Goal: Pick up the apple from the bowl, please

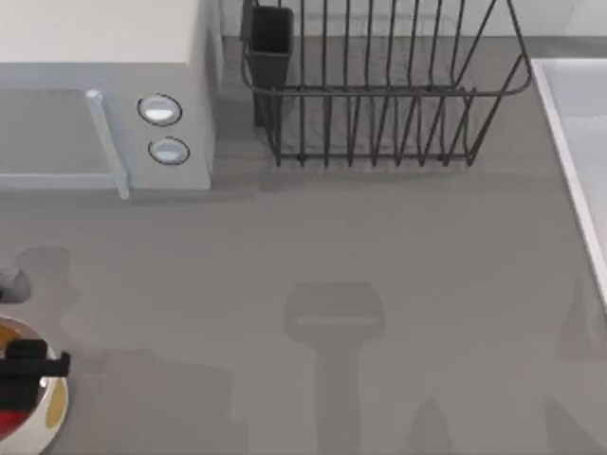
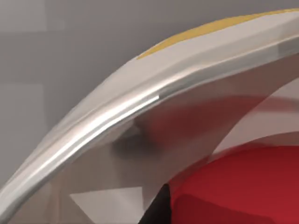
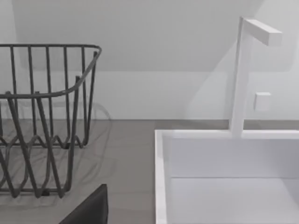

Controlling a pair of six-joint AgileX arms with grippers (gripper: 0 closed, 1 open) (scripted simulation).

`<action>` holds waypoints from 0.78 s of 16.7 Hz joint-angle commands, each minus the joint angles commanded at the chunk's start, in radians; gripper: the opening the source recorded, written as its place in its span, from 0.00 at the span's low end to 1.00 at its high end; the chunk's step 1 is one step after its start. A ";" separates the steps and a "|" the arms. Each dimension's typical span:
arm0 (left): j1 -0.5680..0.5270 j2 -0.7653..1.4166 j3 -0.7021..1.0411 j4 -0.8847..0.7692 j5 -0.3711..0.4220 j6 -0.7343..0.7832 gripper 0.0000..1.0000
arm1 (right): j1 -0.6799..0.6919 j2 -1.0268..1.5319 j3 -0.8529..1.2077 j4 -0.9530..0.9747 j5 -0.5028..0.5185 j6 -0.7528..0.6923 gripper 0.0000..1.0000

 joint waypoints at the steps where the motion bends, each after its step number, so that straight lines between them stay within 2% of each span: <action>1: 0.000 0.000 0.000 0.000 0.000 0.000 0.25 | 0.000 0.000 0.000 0.000 0.000 0.000 1.00; 4: 0.000 0.000 0.000 0.000 0.000 0.000 0.02 | 0.000 0.000 0.000 0.000 0.000 0.000 1.00; 12: 0.000 0.000 0.000 0.000 0.000 0.000 0.00 | 0.000 0.000 0.000 0.000 0.000 0.000 1.00; 13: -0.001 -0.067 0.074 -0.039 -0.001 0.005 0.00 | 0.000 0.000 0.000 0.000 0.000 0.000 1.00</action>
